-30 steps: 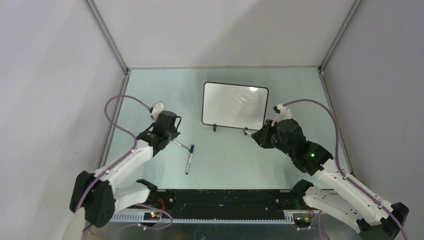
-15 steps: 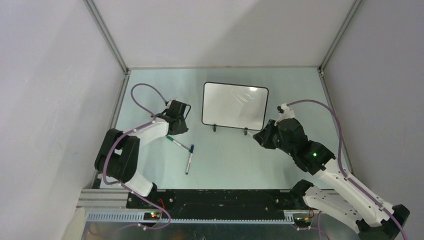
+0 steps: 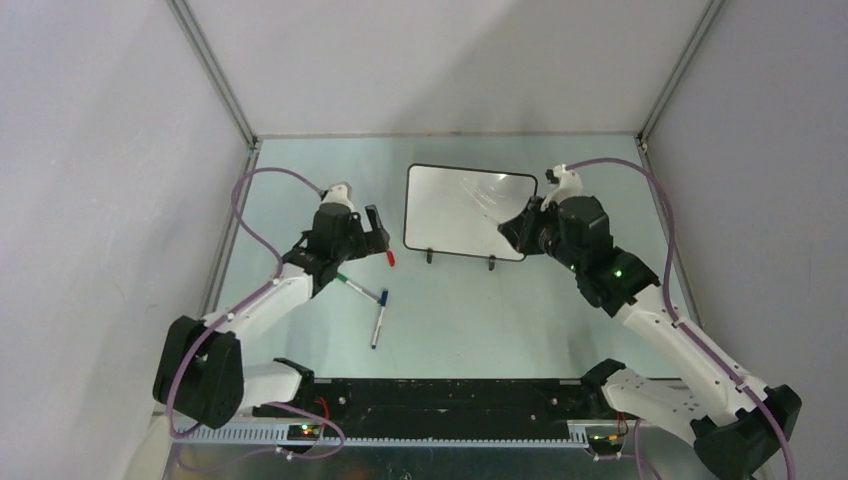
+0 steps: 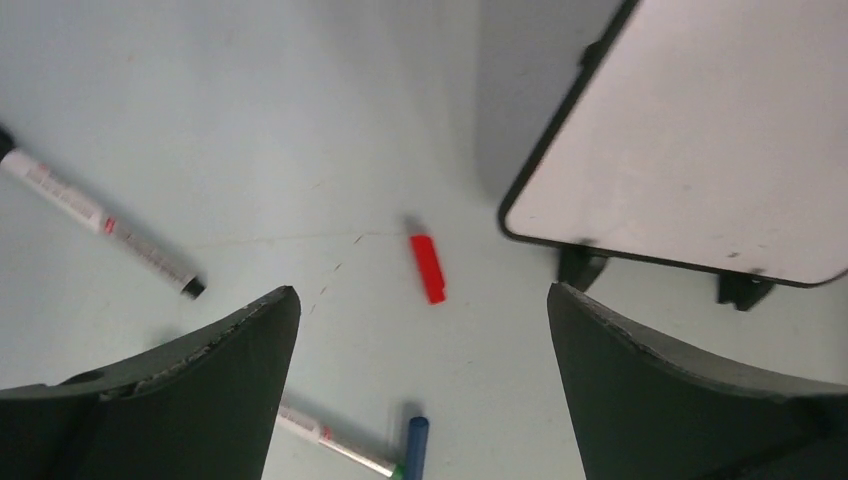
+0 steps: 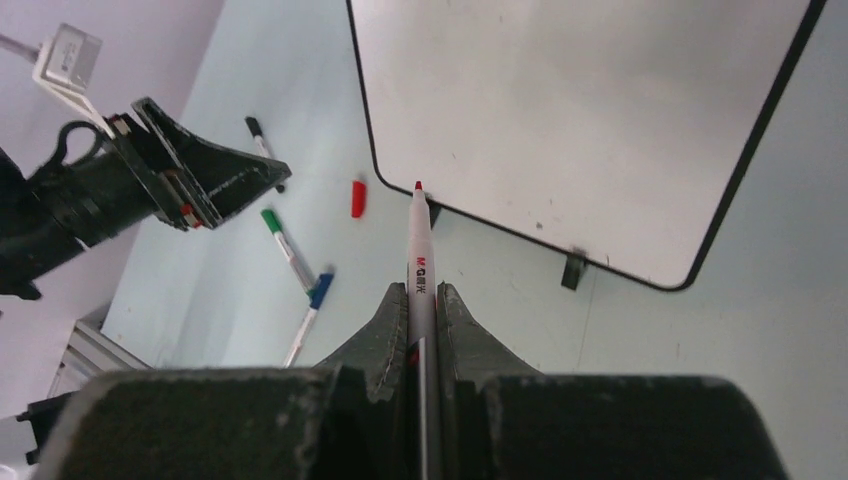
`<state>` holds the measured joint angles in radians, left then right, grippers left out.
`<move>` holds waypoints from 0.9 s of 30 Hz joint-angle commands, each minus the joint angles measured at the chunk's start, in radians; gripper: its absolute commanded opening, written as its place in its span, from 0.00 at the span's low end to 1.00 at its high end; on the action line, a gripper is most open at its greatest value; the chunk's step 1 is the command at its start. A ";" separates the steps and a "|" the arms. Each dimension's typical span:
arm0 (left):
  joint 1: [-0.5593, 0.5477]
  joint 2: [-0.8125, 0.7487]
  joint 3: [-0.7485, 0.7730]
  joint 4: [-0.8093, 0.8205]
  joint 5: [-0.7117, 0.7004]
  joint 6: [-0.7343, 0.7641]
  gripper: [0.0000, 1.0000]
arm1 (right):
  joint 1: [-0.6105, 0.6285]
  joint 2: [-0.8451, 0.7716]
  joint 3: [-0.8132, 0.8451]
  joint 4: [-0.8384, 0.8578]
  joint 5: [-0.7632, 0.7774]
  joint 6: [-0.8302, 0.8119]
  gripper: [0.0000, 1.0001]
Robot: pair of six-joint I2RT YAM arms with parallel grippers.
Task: Write a sentence on the whiteboard
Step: Adjust the whiteboard on the whiteboard stand.
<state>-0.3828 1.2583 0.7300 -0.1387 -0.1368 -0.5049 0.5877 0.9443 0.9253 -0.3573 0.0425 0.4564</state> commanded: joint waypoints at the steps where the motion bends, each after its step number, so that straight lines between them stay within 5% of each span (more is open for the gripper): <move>1: 0.005 -0.026 -0.061 0.334 0.141 0.148 0.99 | -0.059 0.039 0.075 0.050 -0.117 -0.041 0.00; 6: 0.023 0.064 -0.222 0.833 0.279 0.209 0.99 | -0.086 0.024 0.048 0.005 -0.216 -0.032 0.00; 11: 0.060 0.281 -0.096 0.928 0.499 0.194 0.97 | -0.091 -0.042 0.004 -0.039 -0.164 -0.046 0.00; 17: 0.061 0.396 -0.089 1.068 0.584 0.160 0.93 | -0.098 -0.184 -0.062 -0.072 -0.119 -0.048 0.00; 27: 0.073 0.554 -0.020 1.252 0.729 -0.041 0.66 | -0.130 -0.279 -0.093 -0.072 -0.173 -0.078 0.00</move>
<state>-0.3141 1.7817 0.6495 0.9939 0.4934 -0.4603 0.4782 0.6590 0.8330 -0.4419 -0.0948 0.4026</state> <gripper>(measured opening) 0.716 0.122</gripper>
